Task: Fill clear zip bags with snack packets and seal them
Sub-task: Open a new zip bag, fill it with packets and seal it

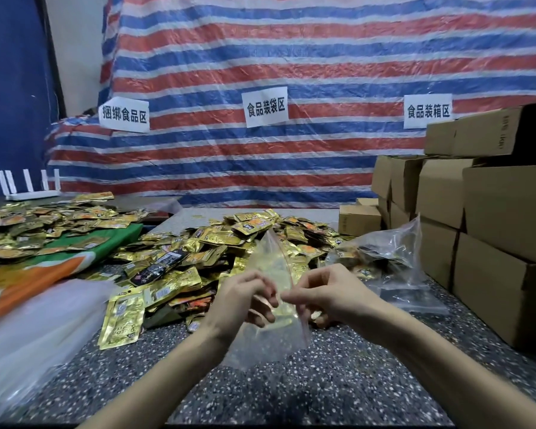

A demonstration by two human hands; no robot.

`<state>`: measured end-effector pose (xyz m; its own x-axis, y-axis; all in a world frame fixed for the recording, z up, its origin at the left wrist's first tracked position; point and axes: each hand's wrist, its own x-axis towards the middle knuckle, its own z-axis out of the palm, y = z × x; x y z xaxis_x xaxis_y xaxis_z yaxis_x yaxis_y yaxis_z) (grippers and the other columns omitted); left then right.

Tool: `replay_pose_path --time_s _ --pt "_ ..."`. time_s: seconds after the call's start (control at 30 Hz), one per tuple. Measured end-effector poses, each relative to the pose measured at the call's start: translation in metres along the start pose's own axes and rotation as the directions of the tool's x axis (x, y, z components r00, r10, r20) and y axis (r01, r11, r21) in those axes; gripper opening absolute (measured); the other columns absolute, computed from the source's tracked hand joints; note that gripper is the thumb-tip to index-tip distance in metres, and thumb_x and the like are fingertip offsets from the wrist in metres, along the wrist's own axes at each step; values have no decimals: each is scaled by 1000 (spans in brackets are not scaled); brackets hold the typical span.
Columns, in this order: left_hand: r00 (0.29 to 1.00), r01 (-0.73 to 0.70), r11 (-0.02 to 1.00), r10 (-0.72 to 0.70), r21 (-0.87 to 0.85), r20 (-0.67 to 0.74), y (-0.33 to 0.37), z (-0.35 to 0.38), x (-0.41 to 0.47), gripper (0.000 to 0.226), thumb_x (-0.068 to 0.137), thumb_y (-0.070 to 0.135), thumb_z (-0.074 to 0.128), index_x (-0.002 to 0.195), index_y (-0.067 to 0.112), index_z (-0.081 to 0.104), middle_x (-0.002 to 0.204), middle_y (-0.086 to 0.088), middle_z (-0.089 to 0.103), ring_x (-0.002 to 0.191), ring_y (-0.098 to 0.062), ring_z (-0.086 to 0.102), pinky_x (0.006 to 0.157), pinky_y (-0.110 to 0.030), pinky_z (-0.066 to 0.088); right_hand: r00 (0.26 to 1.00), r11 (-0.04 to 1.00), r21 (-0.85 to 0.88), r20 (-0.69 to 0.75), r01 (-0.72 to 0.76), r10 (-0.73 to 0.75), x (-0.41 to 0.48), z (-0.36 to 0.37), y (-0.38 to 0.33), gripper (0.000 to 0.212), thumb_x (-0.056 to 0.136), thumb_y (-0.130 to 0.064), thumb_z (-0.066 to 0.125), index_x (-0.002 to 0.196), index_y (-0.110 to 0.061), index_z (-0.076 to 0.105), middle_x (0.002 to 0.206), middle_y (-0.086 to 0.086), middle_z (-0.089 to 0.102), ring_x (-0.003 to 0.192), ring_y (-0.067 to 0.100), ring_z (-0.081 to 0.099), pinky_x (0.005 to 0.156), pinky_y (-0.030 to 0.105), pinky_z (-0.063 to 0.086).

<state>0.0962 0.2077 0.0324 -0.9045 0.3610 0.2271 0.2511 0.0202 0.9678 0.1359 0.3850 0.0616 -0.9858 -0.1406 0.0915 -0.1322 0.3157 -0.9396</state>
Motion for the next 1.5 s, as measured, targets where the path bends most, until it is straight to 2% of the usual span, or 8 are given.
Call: replay_pose_path --time_s 0.23,0.47,0.63,0.77,1.07,1.2,1.33,1.5 --pt "999 48 999 -48 26 6 3 -5 7 26 95 24 62 83 2 69 69 -5 67 56 -14 60 48 -22 46 998 995 102 62 9 -16 -5 5 -1 25 81 -33 77 62 -19 69 63 1 61 52 9 52 45 19 38" --pt "984 125 990 -132 -67 -119 3 -39 4 33 89 11 54 57 12 57 57 -10 54 51 -21 55 49 -27 45 885 996 10 -459 90 -76 0 -18 14 23 76 2 66 68 -12 50 70 3 49 59 13 41 50 25 35" --pt "973 220 952 -230 -211 -22 2 -25 7 30 90 16 54 60 16 58 58 -3 56 48 -15 55 60 -32 45 758 697 -449 -63 559 -649 -13 -12 14 24 85 -34 68 107 -24 71 124 -19 60 76 0 56 70 11 47" --pt "947 321 876 -303 -361 107 -2 -20 15 18 88 18 56 71 14 61 64 -3 53 56 -17 49 65 -33 46 838 621 -576 246 531 -487 -19 -23 13 40 91 -54 51 103 -24 73 129 -20 60 108 5 62 87 35 54" --pt "933 359 743 -282 -565 222 -38 -28 61 63 77 45 75 123 5 60 111 -12 64 89 -28 58 89 -39 43 702 561 -515 119 648 -702 -20 -41 31 13 93 -12 56 83 -7 63 127 -12 63 82 11 68 63 20 53" --pt "924 343 934 -315 103 -216 -66 -10 83 20 90 29 70 92 9 65 96 -9 68 83 -22 65 68 -25 53 674 499 -612 77 613 -735 -16 -55 39 9 97 -9 56 97 -6 64 91 -8 68 64 -2 63 51 20 51" --pt "928 371 640 -221 673 -301 -99 20 90 52 85 70 57 98 20 61 84 4 66 70 -14 61 62 -29 45 659 447 -665 91 598 -747 -15 -60 41 14 99 -15 55 98 -6 65 86 -9 63 69 -2 61 57 15 48" --pt "852 511 601 -263 614 -452 -108 36 106 51 99 45 50 132 6 53 117 -11 66 106 -29 62 93 -42 45 602 402 -686 66 607 -796 -17 -62 36 18 98 -19 53 92 -7 65 86 -11 58 72 8 57 61 24 48"
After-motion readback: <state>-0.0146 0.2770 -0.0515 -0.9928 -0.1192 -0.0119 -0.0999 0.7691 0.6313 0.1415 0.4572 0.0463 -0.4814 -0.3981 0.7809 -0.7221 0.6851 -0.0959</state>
